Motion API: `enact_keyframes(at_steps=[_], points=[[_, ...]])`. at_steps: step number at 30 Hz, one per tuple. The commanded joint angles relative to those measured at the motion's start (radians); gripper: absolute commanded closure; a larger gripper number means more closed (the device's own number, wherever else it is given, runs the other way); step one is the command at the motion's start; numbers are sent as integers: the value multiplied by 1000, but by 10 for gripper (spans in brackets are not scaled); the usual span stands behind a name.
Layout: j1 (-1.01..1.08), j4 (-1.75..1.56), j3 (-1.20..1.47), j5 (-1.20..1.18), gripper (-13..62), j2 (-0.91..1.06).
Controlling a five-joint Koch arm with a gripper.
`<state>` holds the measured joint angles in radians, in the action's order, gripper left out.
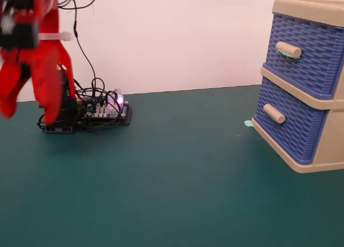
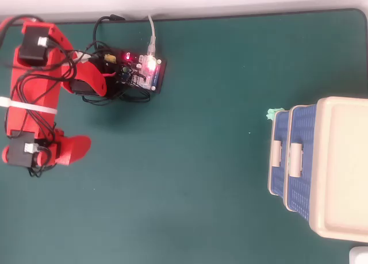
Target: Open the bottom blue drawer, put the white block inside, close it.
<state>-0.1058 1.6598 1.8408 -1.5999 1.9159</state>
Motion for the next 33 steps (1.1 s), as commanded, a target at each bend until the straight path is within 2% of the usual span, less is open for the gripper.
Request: enact_keyframes(at_steps=[1, 8, 11, 33], points=[[49, -164, 133, 195, 153, 110], [92, -110, 565, 275, 149, 445], [89, 18, 643, 282, 147, 436], [91, -11, 653, 281, 150, 436]])
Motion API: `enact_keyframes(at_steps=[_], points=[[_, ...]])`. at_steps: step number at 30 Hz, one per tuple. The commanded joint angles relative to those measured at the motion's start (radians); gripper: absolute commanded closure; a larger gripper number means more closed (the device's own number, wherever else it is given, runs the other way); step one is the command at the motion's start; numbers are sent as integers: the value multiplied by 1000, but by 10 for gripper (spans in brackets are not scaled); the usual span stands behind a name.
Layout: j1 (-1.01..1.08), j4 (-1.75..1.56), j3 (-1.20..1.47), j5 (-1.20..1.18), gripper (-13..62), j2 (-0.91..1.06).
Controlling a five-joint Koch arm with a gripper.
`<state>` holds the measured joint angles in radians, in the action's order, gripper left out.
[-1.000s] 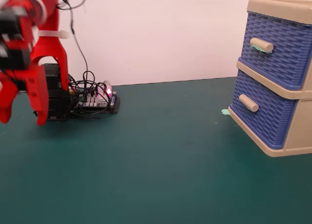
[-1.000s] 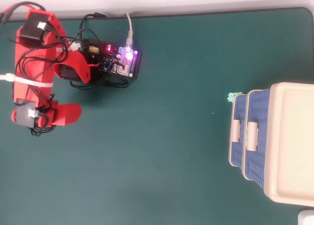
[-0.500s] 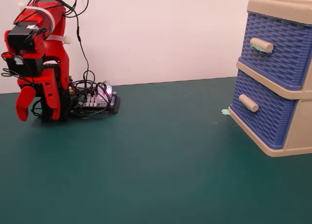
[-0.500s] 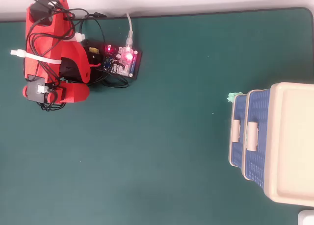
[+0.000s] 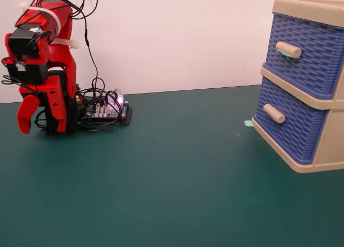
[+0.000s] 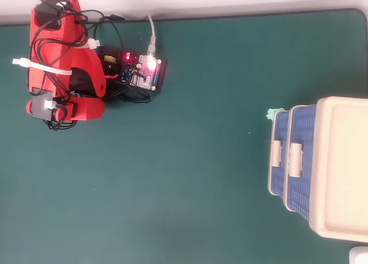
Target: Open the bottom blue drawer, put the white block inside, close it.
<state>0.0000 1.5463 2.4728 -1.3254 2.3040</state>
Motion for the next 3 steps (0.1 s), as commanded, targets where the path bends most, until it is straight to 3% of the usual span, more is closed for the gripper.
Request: enact_keyframes(at_steps=[1, 3], points=[[-15, 103, 21, 6, 150, 48], [-15, 103, 21, 6, 150, 48]])
